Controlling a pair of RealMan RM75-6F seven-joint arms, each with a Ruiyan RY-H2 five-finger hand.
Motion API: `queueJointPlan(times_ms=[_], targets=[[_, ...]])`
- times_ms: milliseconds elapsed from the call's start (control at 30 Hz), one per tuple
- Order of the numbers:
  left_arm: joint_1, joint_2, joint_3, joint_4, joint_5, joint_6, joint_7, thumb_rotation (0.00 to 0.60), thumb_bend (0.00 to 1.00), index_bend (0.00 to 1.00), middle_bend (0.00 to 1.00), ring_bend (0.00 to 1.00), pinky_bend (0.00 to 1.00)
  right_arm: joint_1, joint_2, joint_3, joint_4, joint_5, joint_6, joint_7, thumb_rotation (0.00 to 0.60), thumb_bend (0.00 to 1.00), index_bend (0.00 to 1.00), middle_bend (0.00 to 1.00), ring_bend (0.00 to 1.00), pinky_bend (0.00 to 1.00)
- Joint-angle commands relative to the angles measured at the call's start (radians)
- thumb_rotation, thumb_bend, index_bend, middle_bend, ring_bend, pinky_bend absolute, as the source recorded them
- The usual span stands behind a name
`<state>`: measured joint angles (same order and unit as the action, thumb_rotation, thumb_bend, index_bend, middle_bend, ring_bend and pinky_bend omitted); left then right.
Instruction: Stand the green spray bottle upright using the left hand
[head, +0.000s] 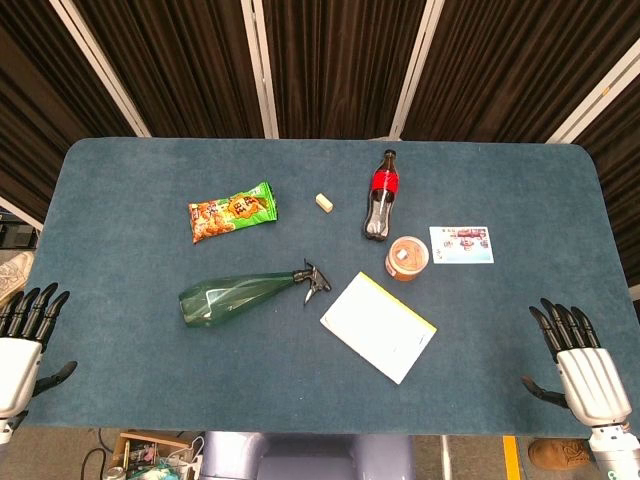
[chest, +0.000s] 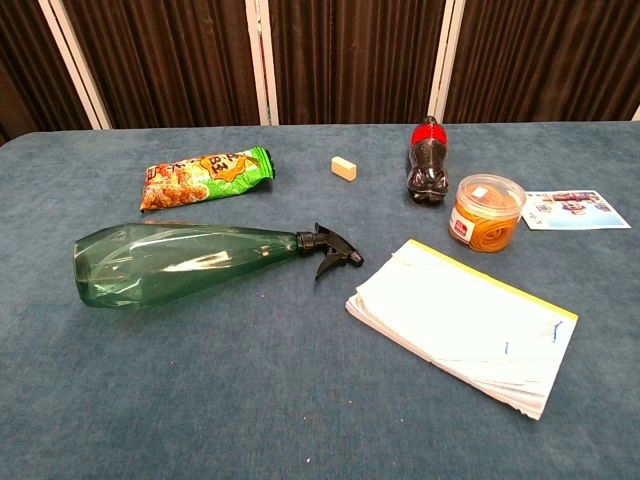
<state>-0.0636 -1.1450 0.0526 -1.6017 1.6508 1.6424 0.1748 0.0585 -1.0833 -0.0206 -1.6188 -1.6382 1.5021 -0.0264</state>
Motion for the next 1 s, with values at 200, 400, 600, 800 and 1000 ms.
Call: queueJointPlan(times_ms=[200,400,600,800,1000], targets=[[-0.004,-0.008,-0.003,-0.008,0.002,-0.025,0.018,0.6,0.0,0.01,0.0,0.0,0.06,0.003,0.004,0.001,0.002,-0.003,-0.001,0.015,0.6,0.21,0.0,0.0,0.0,0.0],[-0.035,0.0,-0.01,-0.064,0.032,-0.064,0.079,0.6,0.0,0.01,0.0,0.0,0.06,0.003,0.013,-0.005,0.001,-0.028,0.012,0.043,0.6,0.21,0.0,0.0,0.0,0.0],[-0.096,0.035,-0.037,-0.193,0.062,-0.14,0.207,0.6,0.07,0.06,0.0,0.0,0.06,0.003,0.024,-0.015,0.003,-0.061,0.027,0.082,0.6,0.21,0.0,0.0,0.0,0.0],[-0.185,0.023,-0.099,-0.337,-0.019,-0.287,0.376,0.6,0.11,0.12,0.0,0.0,0.06,0.005,0.035,-0.032,0.008,-0.095,0.033,0.117,0.6,0.21,0.0,0.0,0.0,0.0],[-0.317,-0.103,-0.213,-0.412,-0.25,-0.439,0.694,0.6,0.11,0.16,0.0,0.0,0.06,0.002,0.053,-0.042,0.017,-0.127,0.062,0.173,0.6,0.21,0.0,0.0,0.0,0.0]])
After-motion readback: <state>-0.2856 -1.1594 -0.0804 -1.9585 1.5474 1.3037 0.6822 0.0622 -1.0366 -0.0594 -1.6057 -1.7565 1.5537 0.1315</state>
